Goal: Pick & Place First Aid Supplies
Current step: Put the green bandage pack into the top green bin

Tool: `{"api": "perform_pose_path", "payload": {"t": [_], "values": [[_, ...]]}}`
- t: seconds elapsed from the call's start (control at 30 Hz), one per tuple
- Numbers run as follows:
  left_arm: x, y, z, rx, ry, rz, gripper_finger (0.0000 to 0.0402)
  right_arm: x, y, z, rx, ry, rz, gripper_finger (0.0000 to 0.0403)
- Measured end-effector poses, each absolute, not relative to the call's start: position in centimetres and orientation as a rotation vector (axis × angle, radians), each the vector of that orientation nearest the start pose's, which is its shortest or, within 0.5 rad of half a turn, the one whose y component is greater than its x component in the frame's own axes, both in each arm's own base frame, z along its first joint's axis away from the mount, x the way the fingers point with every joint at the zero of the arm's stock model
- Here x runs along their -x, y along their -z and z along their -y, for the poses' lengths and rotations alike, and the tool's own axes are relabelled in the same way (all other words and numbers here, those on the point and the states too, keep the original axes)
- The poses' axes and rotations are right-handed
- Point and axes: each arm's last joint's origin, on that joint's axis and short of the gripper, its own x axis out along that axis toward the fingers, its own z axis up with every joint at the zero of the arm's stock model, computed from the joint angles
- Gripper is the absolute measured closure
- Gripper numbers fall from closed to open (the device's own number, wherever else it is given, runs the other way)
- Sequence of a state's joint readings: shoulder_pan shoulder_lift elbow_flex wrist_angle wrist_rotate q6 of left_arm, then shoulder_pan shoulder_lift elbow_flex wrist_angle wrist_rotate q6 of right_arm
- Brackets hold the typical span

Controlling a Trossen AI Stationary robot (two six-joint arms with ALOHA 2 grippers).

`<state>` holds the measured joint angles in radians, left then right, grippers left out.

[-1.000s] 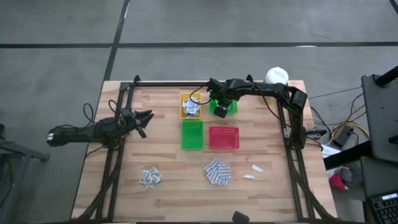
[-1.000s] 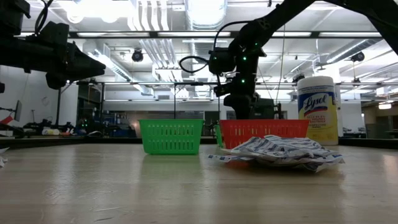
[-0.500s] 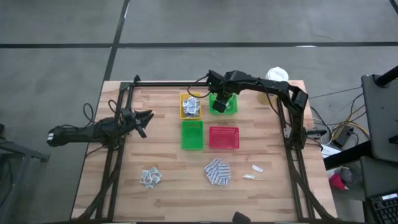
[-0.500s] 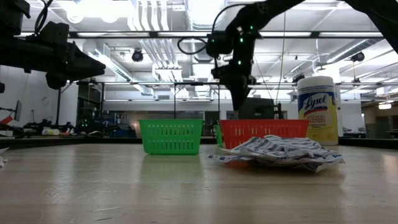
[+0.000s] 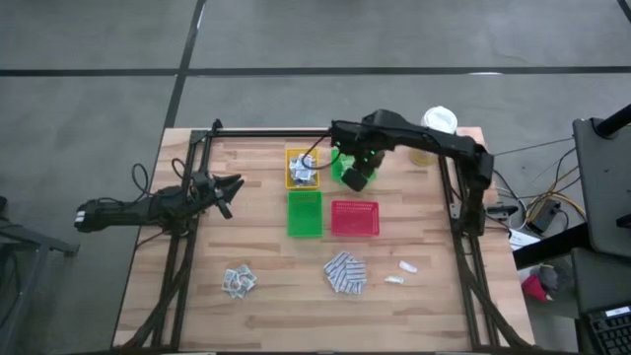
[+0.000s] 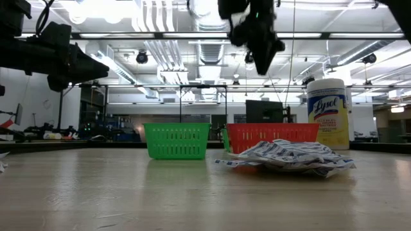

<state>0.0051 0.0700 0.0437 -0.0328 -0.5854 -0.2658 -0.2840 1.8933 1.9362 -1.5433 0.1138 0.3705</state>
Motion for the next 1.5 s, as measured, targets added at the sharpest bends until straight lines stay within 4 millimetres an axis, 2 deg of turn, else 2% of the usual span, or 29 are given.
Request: {"api": "perform_pose_path", "payload": {"t": [0.17,0.33,0.6,0.9,1.17,1.5], "values": [[-9.5,-17.0,-1.7,0.206,-0.595,0.006,0.0293,-32.6,-33.8,6.7,-0.471,0.613,-1.418,0.0348],[-9.5,-17.0,-1.7,0.204,-0.596,0.004,0.0293,-30.3,-34.6,3.2,-0.535,0.638,-1.396,0.0361],[-9.5,-16.9,-1.7,0.204,-0.598,0.003,0.0293,-26.4,-33.8,-2.2,-0.713,0.604,-1.461,0.037],[-9.5,-16.9,-1.7,0.187,-0.598,-0.003,0.0293,-23.0,-31.8,-7.8,-0.754,0.471,-1.56,0.0369],[-9.5,-16.9,-1.7,0.184,-0.599,-0.003,0.0293,-22.0,-29.3,-10.7,-0.746,0.361,-1.516,0.0369],[-9.5,-17.0,-1.7,0.185,-0.598,-0.003,0.0293,-22.2,-25.0,-11.4,-0.753,0.32,-1.488,0.0364]]}}
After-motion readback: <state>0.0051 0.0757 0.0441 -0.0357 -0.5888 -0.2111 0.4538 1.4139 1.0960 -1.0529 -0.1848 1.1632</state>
